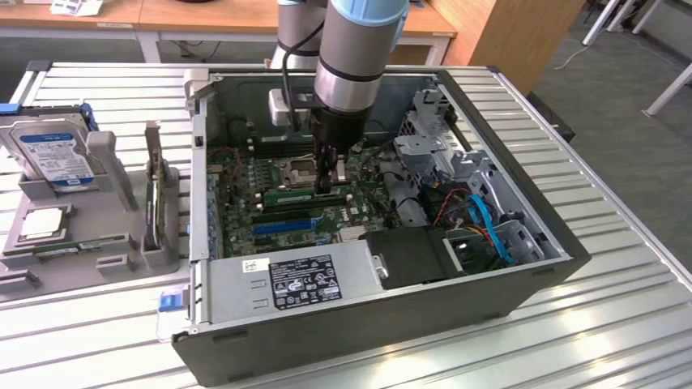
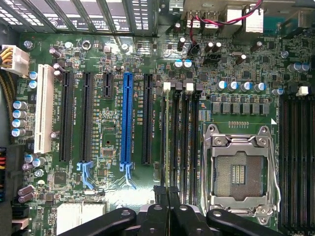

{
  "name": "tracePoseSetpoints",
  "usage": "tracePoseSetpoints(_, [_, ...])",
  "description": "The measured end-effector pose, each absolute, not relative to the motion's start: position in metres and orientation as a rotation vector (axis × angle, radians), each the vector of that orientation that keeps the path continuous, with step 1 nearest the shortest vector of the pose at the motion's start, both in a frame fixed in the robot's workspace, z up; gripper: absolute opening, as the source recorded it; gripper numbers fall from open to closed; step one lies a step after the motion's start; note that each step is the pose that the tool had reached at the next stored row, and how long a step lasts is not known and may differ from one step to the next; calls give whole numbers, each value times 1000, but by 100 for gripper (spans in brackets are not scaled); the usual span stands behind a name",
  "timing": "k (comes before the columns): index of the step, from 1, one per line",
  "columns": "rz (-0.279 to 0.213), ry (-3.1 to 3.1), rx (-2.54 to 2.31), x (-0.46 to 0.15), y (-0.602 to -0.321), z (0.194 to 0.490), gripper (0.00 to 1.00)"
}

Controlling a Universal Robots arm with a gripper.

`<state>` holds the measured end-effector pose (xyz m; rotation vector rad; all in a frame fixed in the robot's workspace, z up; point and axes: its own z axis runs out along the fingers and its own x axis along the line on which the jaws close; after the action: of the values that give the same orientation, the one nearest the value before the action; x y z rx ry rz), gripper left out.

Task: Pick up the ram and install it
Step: 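Insert the ram into the slot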

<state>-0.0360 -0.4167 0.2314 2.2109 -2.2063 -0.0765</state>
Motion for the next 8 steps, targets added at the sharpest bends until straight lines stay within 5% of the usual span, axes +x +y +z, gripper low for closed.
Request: tracePoseSetpoints(8, [-77,-2208,2209,-36,-417,231,11])
